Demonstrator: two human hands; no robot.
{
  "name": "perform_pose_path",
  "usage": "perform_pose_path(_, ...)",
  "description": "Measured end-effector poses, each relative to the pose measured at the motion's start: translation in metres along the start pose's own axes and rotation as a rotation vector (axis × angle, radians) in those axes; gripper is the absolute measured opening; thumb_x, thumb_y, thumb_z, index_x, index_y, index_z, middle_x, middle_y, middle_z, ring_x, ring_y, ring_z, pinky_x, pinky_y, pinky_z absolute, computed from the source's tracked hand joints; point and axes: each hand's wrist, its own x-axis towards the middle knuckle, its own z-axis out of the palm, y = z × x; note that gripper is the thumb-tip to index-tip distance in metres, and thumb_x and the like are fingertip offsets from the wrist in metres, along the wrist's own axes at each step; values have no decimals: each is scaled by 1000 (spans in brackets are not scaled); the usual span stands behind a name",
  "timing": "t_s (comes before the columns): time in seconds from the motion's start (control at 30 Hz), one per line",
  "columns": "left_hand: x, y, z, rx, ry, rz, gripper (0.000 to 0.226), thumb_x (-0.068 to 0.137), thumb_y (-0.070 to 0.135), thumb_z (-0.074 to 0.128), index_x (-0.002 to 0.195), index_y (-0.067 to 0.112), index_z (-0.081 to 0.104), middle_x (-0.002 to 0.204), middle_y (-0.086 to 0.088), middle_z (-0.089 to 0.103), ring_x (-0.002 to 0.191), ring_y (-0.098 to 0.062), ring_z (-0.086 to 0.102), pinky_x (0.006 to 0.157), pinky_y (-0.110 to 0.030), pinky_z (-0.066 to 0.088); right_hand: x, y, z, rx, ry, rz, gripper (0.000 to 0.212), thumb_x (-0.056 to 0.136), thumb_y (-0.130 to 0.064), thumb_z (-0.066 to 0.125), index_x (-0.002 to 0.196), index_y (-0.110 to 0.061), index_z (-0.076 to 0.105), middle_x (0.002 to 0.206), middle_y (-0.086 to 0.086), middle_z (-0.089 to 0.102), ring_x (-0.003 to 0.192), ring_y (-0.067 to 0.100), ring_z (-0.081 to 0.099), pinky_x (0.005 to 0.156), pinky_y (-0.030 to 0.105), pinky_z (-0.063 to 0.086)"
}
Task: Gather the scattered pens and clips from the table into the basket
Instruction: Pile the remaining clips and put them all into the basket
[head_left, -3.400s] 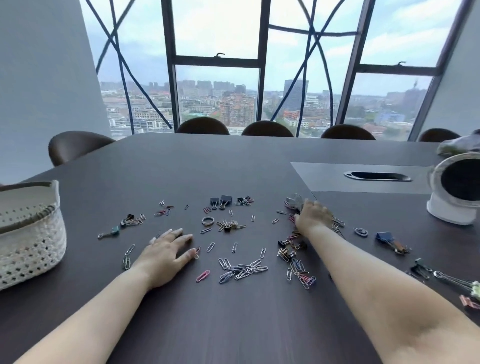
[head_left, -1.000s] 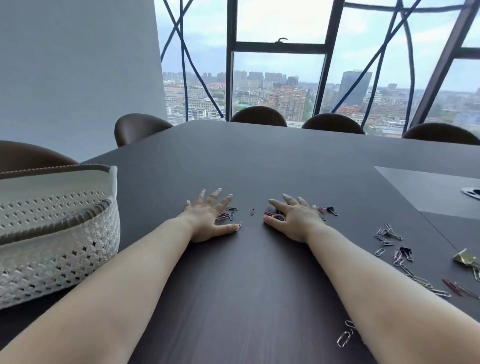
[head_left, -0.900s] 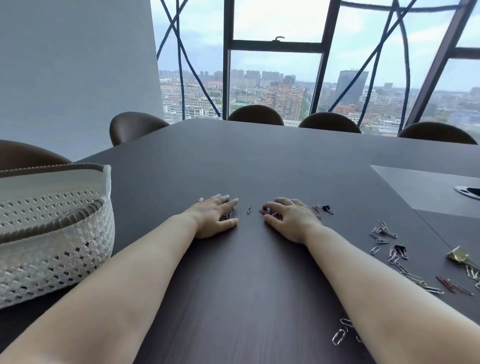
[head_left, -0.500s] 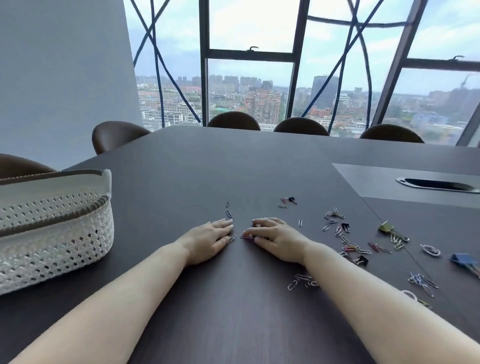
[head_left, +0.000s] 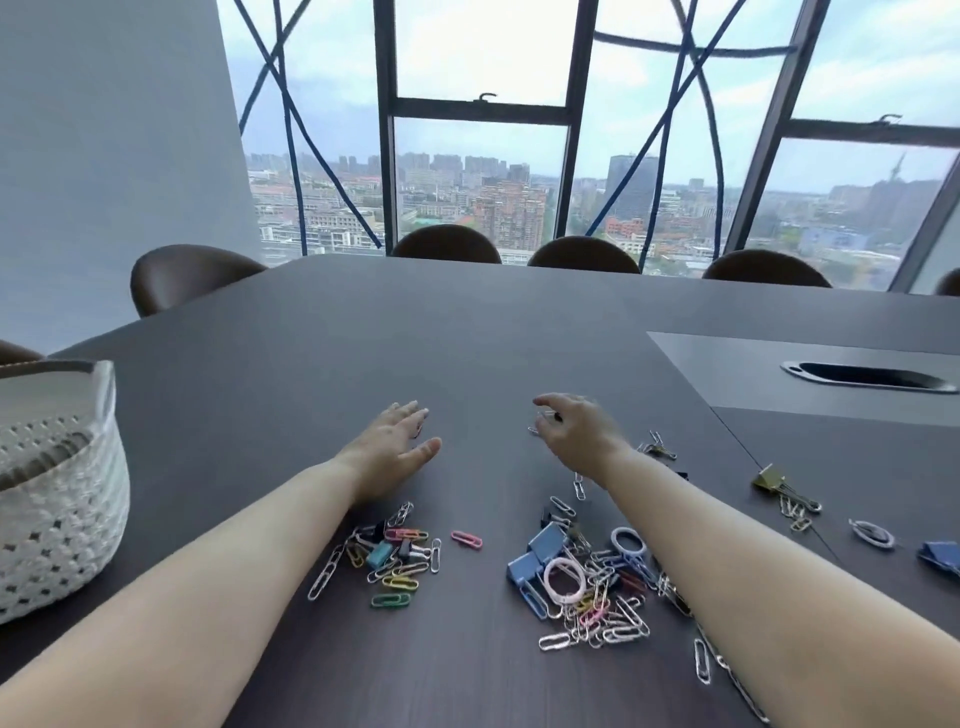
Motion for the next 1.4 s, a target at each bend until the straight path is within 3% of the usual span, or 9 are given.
perform_pose_path(0.07,20,-4,3,82,-85,-54,62,96,45,31,148,16,11,158,1,3,145,-12,-2,118,-38,0,20,10,12,-166,-189,57,58,93,-44,39,145,-25,22,157,1,15,145,22,7,118,40,10)
perform_pose_path(0.17,32,-6,3,158,-165,-35,57,99,41,25,148,16,11,158,2,0,145,-10,-4,117,-38,-2,37,19,21,-279,-357,25,59,95,-50,26,147,-29,7,158,-5,-1,146,19,-5,118,41,-1)
perform_pose_path(0.33,5,8,3,-85,-236,69,46,101,27,25,146,14,21,157,4,7,144,-6,-1,116,-33,-6,12,16,12,-122,-466,-134,47,100,-33,27,146,-25,20,158,-3,8,146,17,-1,119,39,0)
perform_pose_path(0.73,-132,74,14,-123,-344,115,48,100,27,32,146,19,22,157,3,10,144,-7,0,117,-36,-5,-144,-8,-29,151,-537,-152,38,100,-24,33,136,-17,44,152,-4,28,143,9,14,117,26,6)
perform_pose_path(0.8,-150,81,15,-140,-287,86,52,98,34,36,146,22,21,156,3,13,144,-9,3,117,-32,1,-162,-10,-36,197,-508,-123,38,99,-22,37,136,-16,43,150,-4,32,141,6,21,116,22,9)
perform_pose_path(0.9,-169,75,14,36,-47,-21,61,94,49,36,147,27,16,157,5,8,145,-12,-3,116,-46,0,-189,-10,-51,391,-389,-55,44,97,-19,43,140,-20,36,147,-7,37,130,0,30,110,16,16)
perform_pose_path(1.07,-181,66,21,188,-15,-290,75,86,68,24,148,29,5,158,-1,0,145,-24,-8,114,-52,-1,-226,14,-61,436,-158,56,50,91,-35,47,139,-37,33,147,-5,39,136,13,35,117,40,23)
perform_pose_path(1.23,-166,115,41,121,-95,-86,78,88,65,25,148,19,6,158,-4,4,146,-16,-1,117,-41,0,-262,40,-80,298,33,134,47,91,-29,52,136,-31,39,140,0,48,127,21,47,108,40,37)
perform_pose_path(1.4,-164,170,69,94,-141,91,93,80,70,40,148,21,-3,158,-2,-2,145,-14,-3,117,-39,-1,-297,71,-110,86,160,235,48,92,-29,50,138,-23,37,142,2,46,130,20,43,104,32,35)
